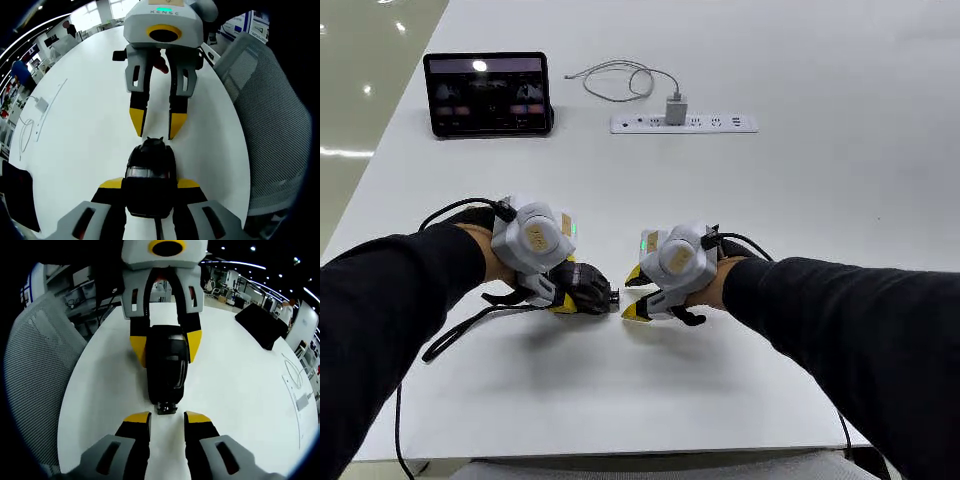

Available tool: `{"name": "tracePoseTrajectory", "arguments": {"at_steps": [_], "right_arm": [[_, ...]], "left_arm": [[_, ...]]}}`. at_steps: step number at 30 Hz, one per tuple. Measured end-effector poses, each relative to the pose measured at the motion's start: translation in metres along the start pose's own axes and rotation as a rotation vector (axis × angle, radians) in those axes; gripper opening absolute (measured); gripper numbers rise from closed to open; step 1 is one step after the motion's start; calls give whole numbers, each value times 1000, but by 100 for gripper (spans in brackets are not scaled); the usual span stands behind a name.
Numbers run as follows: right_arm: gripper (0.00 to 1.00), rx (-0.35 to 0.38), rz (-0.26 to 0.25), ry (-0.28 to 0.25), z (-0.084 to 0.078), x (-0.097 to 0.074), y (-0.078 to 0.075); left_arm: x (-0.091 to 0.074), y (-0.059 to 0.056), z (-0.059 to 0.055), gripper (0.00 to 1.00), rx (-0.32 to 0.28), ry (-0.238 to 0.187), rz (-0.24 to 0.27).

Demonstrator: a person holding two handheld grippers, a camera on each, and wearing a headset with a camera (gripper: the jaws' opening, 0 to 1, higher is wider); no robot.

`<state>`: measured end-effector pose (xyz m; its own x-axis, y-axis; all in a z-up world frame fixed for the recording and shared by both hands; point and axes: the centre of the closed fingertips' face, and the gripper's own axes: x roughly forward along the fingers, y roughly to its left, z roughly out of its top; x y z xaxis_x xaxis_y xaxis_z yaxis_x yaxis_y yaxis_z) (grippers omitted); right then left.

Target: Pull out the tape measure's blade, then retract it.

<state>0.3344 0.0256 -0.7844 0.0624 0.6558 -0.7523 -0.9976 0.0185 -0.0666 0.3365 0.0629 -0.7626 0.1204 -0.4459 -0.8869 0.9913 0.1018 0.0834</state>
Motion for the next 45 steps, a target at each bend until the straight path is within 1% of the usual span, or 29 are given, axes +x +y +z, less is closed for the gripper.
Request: {"name": "tracePoseTrajectory", "arguments": {"at_steps": [2,4,8,10,11,12,14,17,21,23,24,25,29,31,33,36,40,42,45], "right_arm": [[20,-2,6,-3,2,4,-1],[18,-10,13,1,2,6,-1],[12,-14,36,6,4,10,2],[12,-56,42,9,5,10,2],[12,-38,40,12,4,10,2],[12,15,53,14,3,10,2],[11,0,57,7,3,10,1],[9,3,61,-6,3,9,2],[9,-17,66,15,2,8,2],[8,-5,68,18,1,6,1],[8,13,77,16,-1,5,2],[8,16,80,15,-2,4,2],[8,0,79,24,-4,3,2],[8,4,80,26,-7,1,2],[8,-5,76,37,-11,-2,1],[9,2,76,42,-16,-6,-1],[11,-2,66,46,-12,-2,1],[11,-4,65,66,-12,-2,0],[12,-1,63,76,-12,-2,0]], "left_arm": [[0,0,0,32,-17,0,0],[1,0,0,32,-6,5,1],[1,1,-2,32,-9,4,1],[1,1,-2,32,-12,4,-2],[1,1,-2,32,-14,4,-3],[1,1,-2,32,-15,4,-6],[1,2,-2,32,-27,4,-11],[1,1,-2,32,-28,6,-15],[1,3,-3,32,-44,-3,-19],[1,2,-3,32,-54,-1,-20],[1,1,-3,32,-52,3,-22],[1,0,-2,32,-47,6,-26],[1,0,-2,32,-53,4,-24],[1,0,-2,32,-56,2,-21],[0,0,-2,32,-58,-3,-11],[0,0,-1,32,-72,-16,-1],[0,0,-1,32,-69,-17,-1],[0,0,-1,32,-67,-17,1],[1,1,0,32,-71,-20,1]]}}
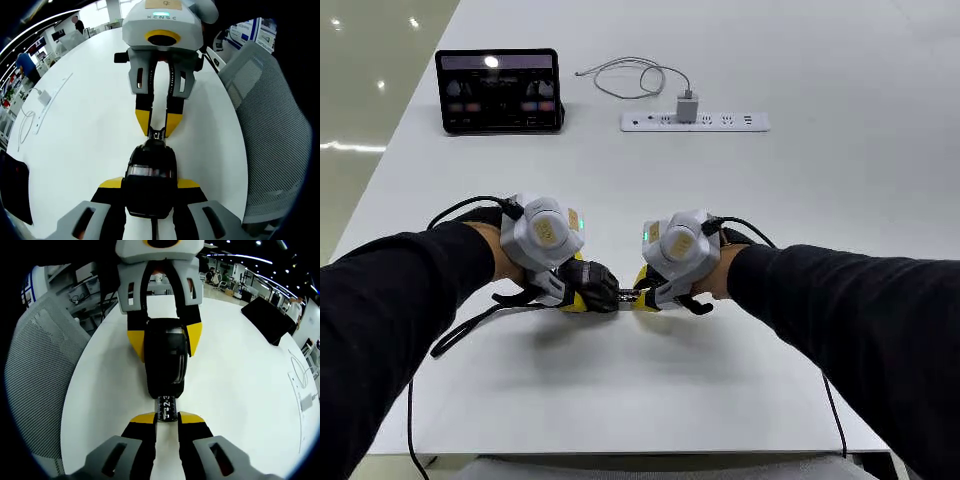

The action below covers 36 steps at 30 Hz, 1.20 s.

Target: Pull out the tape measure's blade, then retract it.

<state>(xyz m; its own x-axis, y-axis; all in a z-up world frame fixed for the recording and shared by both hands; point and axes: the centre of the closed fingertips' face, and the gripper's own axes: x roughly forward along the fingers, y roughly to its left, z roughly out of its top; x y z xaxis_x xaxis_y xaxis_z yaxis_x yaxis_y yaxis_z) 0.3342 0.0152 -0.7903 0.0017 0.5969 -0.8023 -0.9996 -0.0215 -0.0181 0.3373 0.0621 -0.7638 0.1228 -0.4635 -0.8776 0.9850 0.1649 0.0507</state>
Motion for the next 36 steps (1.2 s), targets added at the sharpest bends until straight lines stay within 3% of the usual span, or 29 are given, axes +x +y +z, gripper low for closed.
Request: {"name": "tracePoseTrajectory", "arguments": {"at_steps": [8,12,13,17,29,36], "right_arm": [[12,34,-3,-13,5,8,-1],[13,74,-29,-46,10,15,-1],[13,44,-36,-54,10,16,-2],[11,72,-20,-77,8,12,-3],[11,72,-7,-73,7,10,-2],[11,78,-13,-77,5,8,-3]], "left_arm": [[0,0,1,32,-1,-6,1],[1,0,1,32,-7,-4,-6],[1,0,1,32,-8,-5,-6],[2,0,1,32,-10,-9,-5],[1,0,-1,32,-3,-1,-3],[0,0,0,32,-30,-38,-2]]}}
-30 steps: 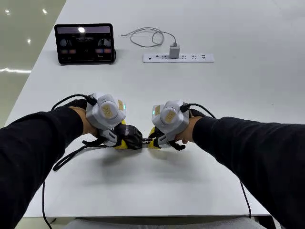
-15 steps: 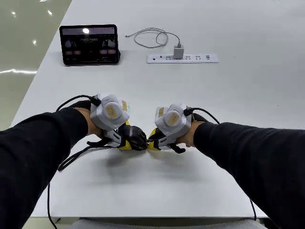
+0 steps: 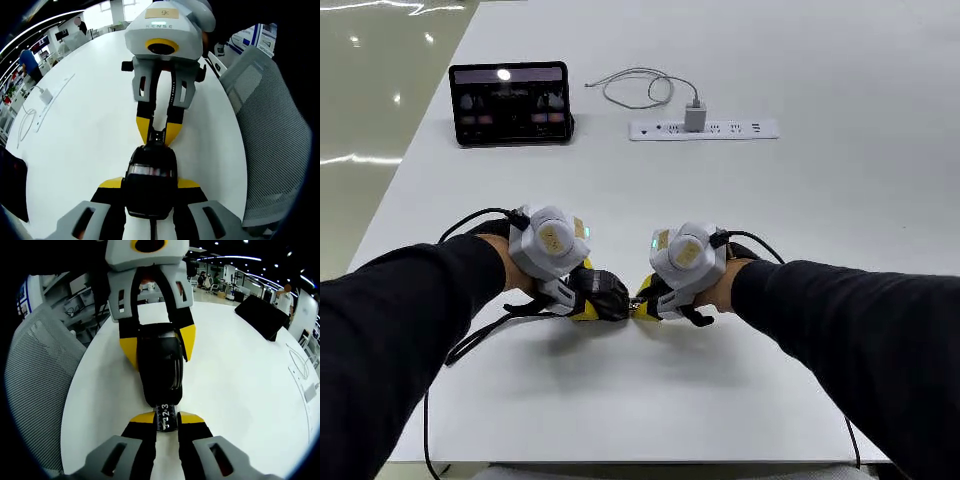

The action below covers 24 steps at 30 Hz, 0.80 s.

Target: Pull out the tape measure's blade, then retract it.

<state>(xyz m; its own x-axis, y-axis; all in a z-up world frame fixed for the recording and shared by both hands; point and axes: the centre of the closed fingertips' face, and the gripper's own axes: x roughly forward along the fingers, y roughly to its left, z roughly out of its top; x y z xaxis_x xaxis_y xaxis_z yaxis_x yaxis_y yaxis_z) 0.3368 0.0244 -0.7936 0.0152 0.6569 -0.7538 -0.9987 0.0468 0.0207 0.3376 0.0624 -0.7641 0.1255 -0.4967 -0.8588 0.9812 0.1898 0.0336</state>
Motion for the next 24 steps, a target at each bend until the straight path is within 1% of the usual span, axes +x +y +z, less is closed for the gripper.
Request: {"name": "tracePoseTrajectory", "arguments": {"at_steps": [12,24], "right_arm": [[11,-10,0,12,-6,-5,0],[11,-8,2,22,-15,-13,-1]], "left_arm": [[1,0,0,32,-9,-7,7],[2,1,0,33,-15,-15,11]]}}
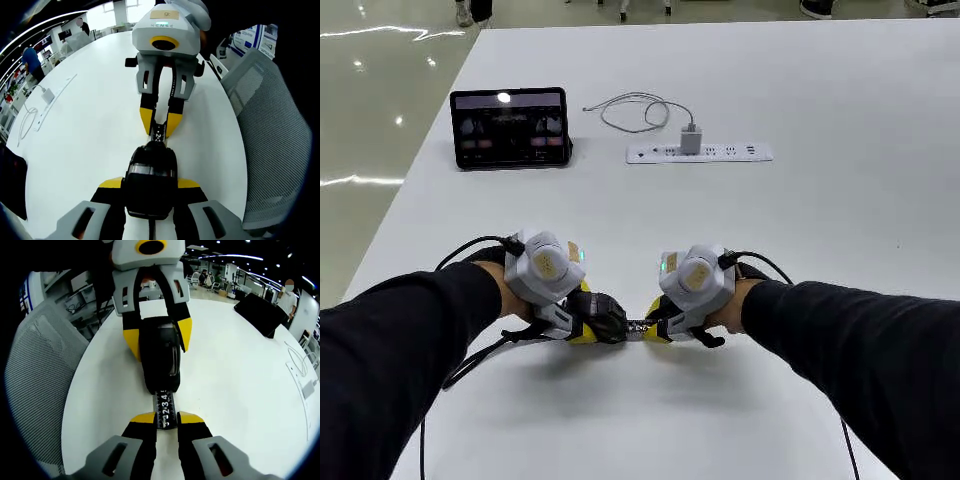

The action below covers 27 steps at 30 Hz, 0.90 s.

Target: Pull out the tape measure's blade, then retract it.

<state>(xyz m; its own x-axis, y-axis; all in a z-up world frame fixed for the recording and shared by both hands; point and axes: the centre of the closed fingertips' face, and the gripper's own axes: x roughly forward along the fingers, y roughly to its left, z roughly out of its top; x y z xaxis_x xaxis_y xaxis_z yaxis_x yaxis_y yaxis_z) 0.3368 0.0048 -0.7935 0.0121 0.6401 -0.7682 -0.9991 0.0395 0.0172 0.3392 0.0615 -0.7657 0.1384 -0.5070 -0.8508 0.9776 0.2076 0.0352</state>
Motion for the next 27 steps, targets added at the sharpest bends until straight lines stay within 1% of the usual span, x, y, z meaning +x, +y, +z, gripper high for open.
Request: {"name": "tracePoseTrajectory", "arguments": {"at_steps": [4,10,14,18,27], "right_arm": [[11,9,-3,-7,-3,-3,-1],[11,10,-2,-1,-7,-6,-1],[11,18,-3,-3,-9,-8,-1],[11,11,-2,-2,-11,-9,0],[10,18,-7,5,-18,-15,-2]], "left_arm": [[1,0,1,33,-9,-8,2],[1,0,1,33,-16,-14,-6],[2,0,2,33,-11,-14,-10],[2,-1,2,33,-7,-15,-13],[1,-1,2,33,-21,-16,-12]]}}
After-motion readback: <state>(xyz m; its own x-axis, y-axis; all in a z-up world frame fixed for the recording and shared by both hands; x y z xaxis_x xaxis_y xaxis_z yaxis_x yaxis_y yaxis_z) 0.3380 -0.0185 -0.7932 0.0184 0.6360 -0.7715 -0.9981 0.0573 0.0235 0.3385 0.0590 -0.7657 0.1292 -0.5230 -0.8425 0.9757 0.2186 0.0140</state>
